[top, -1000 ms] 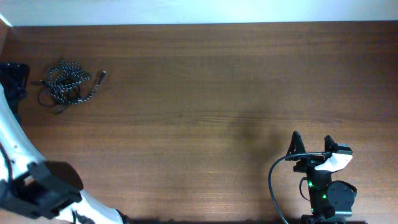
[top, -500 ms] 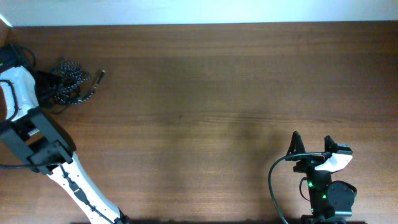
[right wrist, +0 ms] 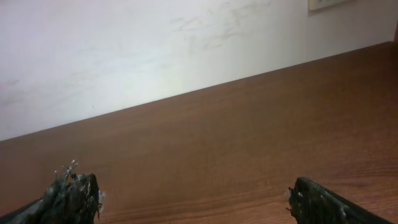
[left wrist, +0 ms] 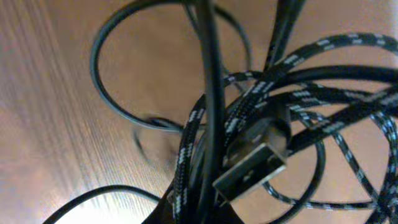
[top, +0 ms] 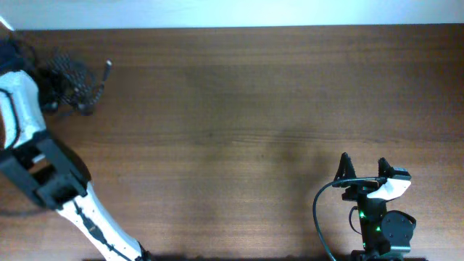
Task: Untangle cables
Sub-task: 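Grasp the braided cable bundle with the left gripper and lift it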
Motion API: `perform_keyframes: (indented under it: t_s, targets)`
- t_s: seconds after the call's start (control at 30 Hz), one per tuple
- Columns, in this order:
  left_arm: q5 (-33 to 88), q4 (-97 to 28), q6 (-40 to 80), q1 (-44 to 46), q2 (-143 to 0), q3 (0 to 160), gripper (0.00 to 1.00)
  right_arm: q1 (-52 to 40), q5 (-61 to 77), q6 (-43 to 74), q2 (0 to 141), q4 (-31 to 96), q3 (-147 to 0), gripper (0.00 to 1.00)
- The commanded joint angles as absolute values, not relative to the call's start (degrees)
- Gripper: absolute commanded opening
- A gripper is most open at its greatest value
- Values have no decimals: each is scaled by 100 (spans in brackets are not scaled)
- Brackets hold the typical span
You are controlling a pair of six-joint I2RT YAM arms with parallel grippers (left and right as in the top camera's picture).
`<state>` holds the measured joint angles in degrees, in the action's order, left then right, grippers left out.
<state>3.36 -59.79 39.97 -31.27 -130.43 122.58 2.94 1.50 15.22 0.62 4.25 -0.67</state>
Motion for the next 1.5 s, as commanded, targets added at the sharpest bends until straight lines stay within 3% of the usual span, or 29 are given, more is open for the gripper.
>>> perform_keyframes:
  t_s: [0.0,0.13,0.23,0.53,1.0,1.07,1.13,1.23,1.3,1.33,1.47]
  targets:
    - [2154,-5972,2768,-3157,-11631,12392,0,263,143,1522,21,434,-32,99]
    - [6469,-5745,738,-3157,-10711,12392,0,263,143,1522,21,434,-32,99]
    - [8949,-5529,-43,-3140,-10401,12392,0,263,143,1522,21,434,-32,99]
    - [9019,-5531,268,-2477,-9701,12392,0,263,141,1525,21,434,-32,99]
    - [9019,-5533,338,-2473,-9091,12392,0,263,143,1522,21,434,-32,99]
    - [8729,-5754,340,-2418,-9094,12390,0,263,141,1525,21,434,-32,99]
    - [7343,-6761,539,-2204,-9094,12390,0,263,143,1522,21,434,-32,99]
    - [4171,-8086,2613,-1811,-9094,12390,0,263,143,1525,21,434,-32,99]
    - [2082,-9378,5260,-1424,-9094,12390,0,263,143,1522,21,434,-32,99]
    - [1765,-9673,5996,-1313,-9094,12372,0,263,143,1525,21,434,-32,99]
    - [1820,-9671,6820,-733,-9096,12352,0,263,143,1522,21,434,-32,99]
